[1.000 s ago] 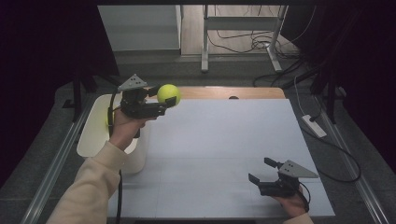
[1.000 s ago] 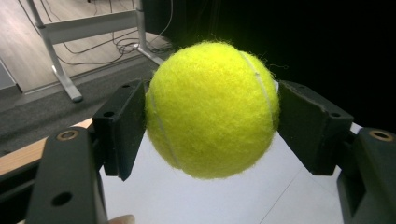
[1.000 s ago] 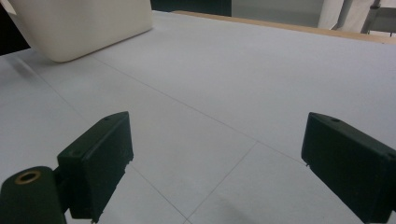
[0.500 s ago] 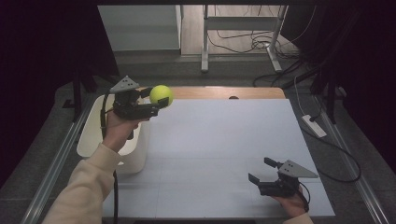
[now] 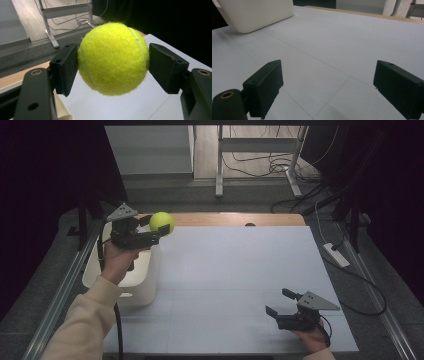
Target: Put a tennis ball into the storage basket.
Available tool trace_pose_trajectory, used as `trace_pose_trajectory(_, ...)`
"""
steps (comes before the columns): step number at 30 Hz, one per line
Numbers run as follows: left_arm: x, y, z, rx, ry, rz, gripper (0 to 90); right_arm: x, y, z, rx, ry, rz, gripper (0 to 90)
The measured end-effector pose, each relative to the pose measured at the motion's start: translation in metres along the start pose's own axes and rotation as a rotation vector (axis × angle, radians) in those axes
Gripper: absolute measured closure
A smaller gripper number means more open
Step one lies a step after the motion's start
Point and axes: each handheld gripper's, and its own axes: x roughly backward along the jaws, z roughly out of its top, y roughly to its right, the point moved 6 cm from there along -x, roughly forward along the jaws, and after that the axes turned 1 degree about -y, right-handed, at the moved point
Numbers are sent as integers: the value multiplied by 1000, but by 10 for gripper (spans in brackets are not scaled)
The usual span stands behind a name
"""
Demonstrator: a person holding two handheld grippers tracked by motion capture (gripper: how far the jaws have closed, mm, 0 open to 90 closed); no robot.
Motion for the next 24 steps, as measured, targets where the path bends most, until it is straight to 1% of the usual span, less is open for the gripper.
trace_pose_trajectory(1, 0, 0, 0, 0, 0, 0, 277, 0, 0, 0, 0, 1, 1, 91)
trace_pose_trajectory(4, 1, -6, -2, 10, -5, 15, 277, 0, 0, 0, 0, 1, 0, 91)
trace_pose_trajectory(12, 4, -18, -8, 30, -8, 45, 277, 0, 0, 0, 0, -1, -2, 91)
trace_pose_trajectory(24, 9, -33, -13, 51, -10, 86, 277, -1, 0, 0, 0, 0, -3, 91)
